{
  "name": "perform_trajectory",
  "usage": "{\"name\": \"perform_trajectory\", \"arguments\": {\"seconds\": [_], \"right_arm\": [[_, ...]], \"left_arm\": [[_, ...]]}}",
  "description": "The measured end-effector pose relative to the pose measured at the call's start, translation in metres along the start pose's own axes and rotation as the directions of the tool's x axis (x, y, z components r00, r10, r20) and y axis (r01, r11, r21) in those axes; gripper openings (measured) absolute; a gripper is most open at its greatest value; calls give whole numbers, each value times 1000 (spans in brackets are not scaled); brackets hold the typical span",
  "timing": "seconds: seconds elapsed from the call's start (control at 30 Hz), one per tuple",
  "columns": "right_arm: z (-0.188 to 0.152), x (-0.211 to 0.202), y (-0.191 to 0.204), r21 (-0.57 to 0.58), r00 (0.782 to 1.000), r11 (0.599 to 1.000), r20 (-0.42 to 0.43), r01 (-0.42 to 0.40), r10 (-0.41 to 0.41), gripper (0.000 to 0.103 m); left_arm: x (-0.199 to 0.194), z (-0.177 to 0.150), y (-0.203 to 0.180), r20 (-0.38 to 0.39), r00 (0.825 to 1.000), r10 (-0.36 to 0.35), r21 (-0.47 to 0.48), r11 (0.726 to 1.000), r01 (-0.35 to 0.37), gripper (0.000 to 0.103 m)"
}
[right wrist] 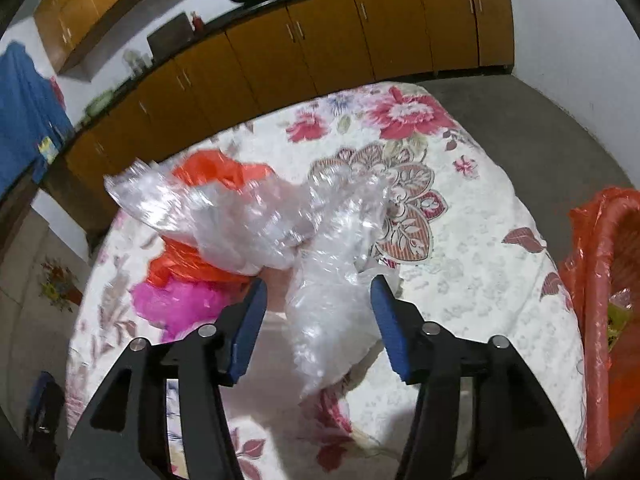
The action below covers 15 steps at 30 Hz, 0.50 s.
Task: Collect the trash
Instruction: 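Return the right tool to the table and grasp the clear plastic bag, then grasp the pink bag with the left tool while the right tool holds the clear bag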
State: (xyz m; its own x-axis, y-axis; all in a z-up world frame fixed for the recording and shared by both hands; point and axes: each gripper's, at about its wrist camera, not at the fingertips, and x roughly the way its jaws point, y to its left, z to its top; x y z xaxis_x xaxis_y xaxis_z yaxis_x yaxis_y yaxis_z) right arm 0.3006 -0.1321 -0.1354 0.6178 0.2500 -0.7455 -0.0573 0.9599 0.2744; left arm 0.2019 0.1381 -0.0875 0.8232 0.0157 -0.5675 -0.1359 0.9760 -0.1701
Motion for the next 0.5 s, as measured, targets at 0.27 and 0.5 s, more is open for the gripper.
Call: {"name": "perform_trajectory", "arguments": {"seconds": [0.27,0.5], "right_arm": [[-11,10,-6,-53,998,998,-47,44,-47,47],[-21,-7,-21,-66,997,996,-35,65,-67,37]], "left_arm": [[9,-2,-11,-14,1000,-25,14,1000,26,70],[20,0,-33,-48,995,-82,29,996,83,70]]}}
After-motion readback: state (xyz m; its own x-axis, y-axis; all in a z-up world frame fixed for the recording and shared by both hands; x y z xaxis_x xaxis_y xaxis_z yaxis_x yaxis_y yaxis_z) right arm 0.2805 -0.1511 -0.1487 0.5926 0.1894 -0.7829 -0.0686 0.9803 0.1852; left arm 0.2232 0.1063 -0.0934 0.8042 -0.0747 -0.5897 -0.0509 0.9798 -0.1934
